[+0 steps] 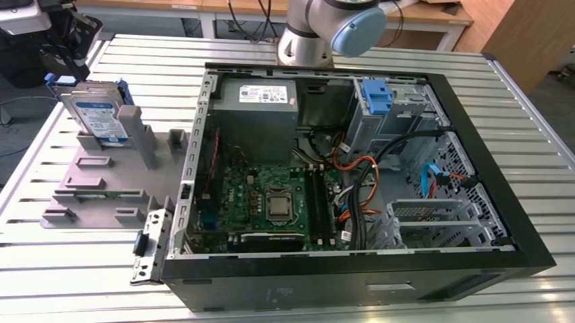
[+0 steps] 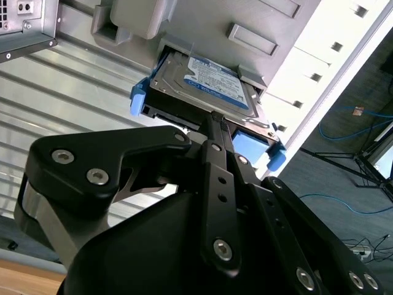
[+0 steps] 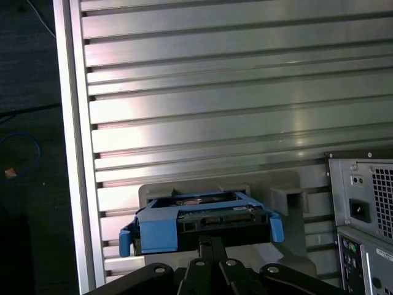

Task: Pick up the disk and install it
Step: 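Reach for the disk, then pick up the disk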

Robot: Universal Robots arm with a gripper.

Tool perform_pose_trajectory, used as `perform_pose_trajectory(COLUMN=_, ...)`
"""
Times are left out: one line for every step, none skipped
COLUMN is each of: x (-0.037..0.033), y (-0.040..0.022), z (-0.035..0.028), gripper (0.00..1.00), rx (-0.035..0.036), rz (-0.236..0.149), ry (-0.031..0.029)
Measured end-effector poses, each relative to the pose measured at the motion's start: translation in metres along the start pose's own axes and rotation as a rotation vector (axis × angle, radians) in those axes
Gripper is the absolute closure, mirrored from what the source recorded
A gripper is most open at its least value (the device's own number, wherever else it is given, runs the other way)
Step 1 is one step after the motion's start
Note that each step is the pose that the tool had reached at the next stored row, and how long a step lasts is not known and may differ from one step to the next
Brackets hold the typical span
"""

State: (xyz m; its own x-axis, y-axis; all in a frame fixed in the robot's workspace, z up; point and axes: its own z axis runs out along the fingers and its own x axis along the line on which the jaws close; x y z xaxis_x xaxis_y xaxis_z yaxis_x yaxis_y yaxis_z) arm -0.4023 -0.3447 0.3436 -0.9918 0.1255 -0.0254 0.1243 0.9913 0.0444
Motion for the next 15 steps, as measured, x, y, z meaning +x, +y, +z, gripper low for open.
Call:
perform_pose_trajectory(x=0.0, y=0.0, z=0.0001, gripper=0.89, rx=0.0, rz=0.0, ry=0.0005)
perform_pose_trajectory(x=0.0, y=0.0001, z=0.0003, gripper=0.89, rx=0.0001, rz=0.0, ry=0.0032)
perform_pose_trajectory(x=0.0001, y=0.0001, z=0.0002, gripper=0.89, rx=0.0003, rz=0.0, ry=0.0036)
perform_pose_trajectory(x=0.0001, y=0.0001, z=0.0001, gripper=0.89, rx=0.0005, rz=0.0, ry=0.0041)
perform_pose_trajectory(x=0.0001, y=0.0, z=0.0, gripper=0.89, rx=0.0006, rz=0.0, ry=0.0046)
perform_pose_trajectory(x=0.0, y=0.0, z=0.0, gripper=0.89, rx=0.0013, rz=0.0, ry=0.0105)
perform_pose_trajectory(x=0.0, y=0.0, z=0.0, gripper=0.89, rx=0.0021, rz=0.001, ry=0.0166)
perform_pose_trajectory(x=0.0, y=0.0, z=0.0, gripper=0.89, rx=0.0021, rz=0.001, ry=0.0169)
perform_pose_trajectory(x=0.0, y=0.0, z=0.0, gripper=0.89, rx=0.0022, rz=0.001, ry=0.0172)
perform_pose_trajectory(x=0.0, y=0.0, z=0.0, gripper=0.89, rx=0.0022, rz=0.001, ry=0.0175)
perform_pose_trajectory(x=0.0, y=0.0, z=0.0, gripper=0.89, rx=0.0022, rz=0.001, ry=0.0178)
perform_pose_trajectory(x=0.0, y=0.0, z=0.0, gripper=0.89, rx=0.0027, rz=0.001, ry=0.0213)
perform_pose_trajectory(x=0.0, y=0.0, z=0.0001, gripper=0.89, rx=0.0031, rz=0.001, ry=0.0244)
perform_pose_trajectory(x=0.0, y=0.0, z=0.0001, gripper=0.89, rx=0.0031, rz=0.001, ry=0.0247)
perform_pose_trajectory(x=0.0, y=0.0, z=0.0, gripper=0.89, rx=0.0032, rz=0.001, ry=0.0251)
